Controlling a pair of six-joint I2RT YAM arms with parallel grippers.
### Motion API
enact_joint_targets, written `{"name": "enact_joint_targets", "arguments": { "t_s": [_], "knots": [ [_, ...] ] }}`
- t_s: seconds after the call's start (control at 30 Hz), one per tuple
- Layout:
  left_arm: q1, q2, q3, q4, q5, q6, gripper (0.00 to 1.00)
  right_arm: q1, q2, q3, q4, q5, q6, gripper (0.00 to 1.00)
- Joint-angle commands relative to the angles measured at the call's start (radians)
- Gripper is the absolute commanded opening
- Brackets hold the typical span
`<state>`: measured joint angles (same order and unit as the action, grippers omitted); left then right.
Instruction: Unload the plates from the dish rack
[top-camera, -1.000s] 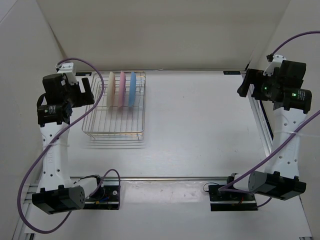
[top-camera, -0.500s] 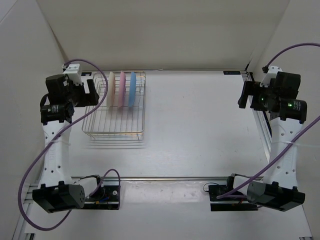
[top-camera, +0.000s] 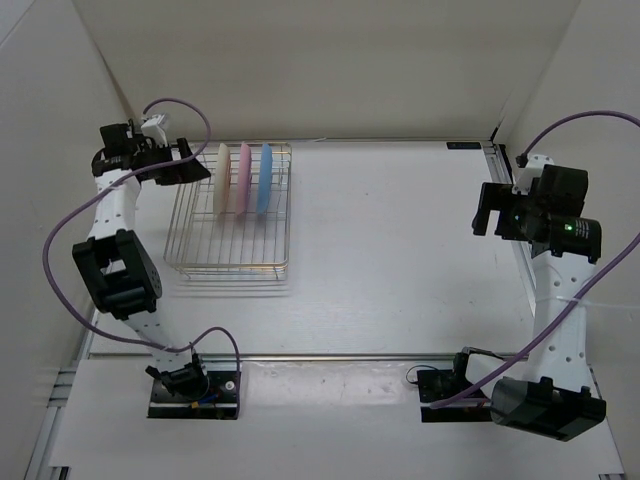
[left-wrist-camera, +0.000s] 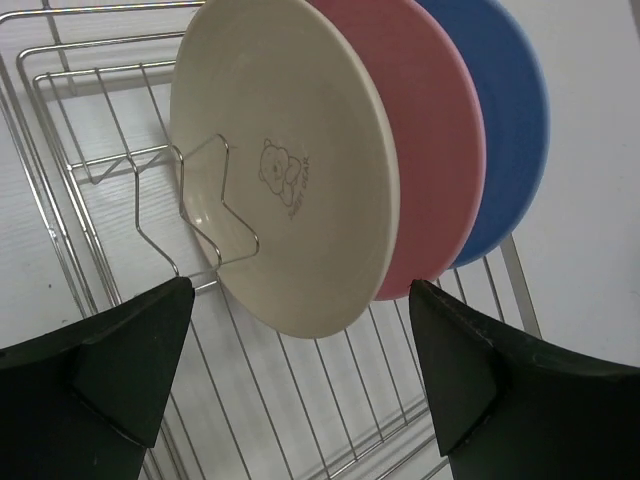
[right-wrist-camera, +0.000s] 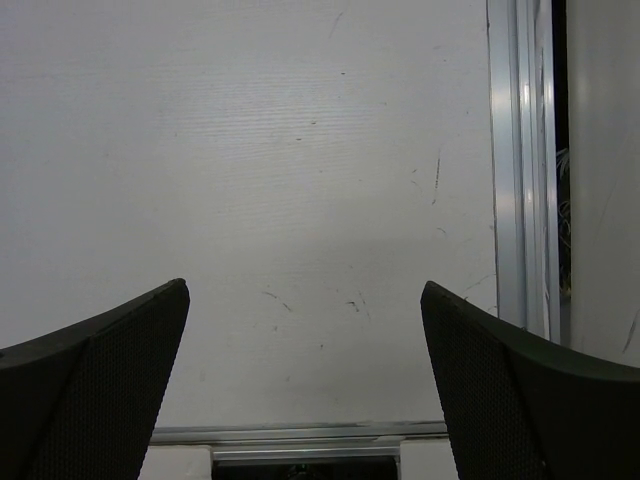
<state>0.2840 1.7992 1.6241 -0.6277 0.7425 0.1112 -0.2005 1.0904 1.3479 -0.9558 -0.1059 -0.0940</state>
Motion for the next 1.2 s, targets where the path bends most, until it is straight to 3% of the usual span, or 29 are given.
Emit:
{"name": "enact_joint_targets", "arguments": {
  "t_s": [0.0, 0.33, 0.67, 0.8, 1.03, 1.17],
  "knots": [
    [0.024, 0.026, 0.08, 0.043, 0.227, -0.007, 1.0, 0.004, -0.023, -0.007, 0.045, 0.024, -0.007, 1.0],
    [0.024, 0.15, 0.155, 0.095, 0.386, -0.068, 0.94, 0.004, -0.023, -0.026, 0.045, 0.066, -0.026, 1.0],
    [-0.022, 0.221, 0.158, 0.043, 0.348, -0.03, 0.92, 0.004, -0.023, -0.044, 0.045, 0.038, -0.007, 1.0],
    [-0.042, 0.221, 0.139, 0.074, 0.348, -0.039, 0.86, 0.004, -0.023, -0.053, 0.045, 0.069, -0.016, 1.0],
    [-0.052, 0.241, 0.168, 0.074, 0.337, -0.058, 0.66, 0.004, -0.023, -0.053, 0.035, 0.069, -0.016, 1.0],
    [-0.052, 0.232, 0.168, 0.074, 0.337, -0.058, 0.59, 0.004, -0.023, -0.062, 0.035, 0.069, -0.026, 1.0]
  ]
}}
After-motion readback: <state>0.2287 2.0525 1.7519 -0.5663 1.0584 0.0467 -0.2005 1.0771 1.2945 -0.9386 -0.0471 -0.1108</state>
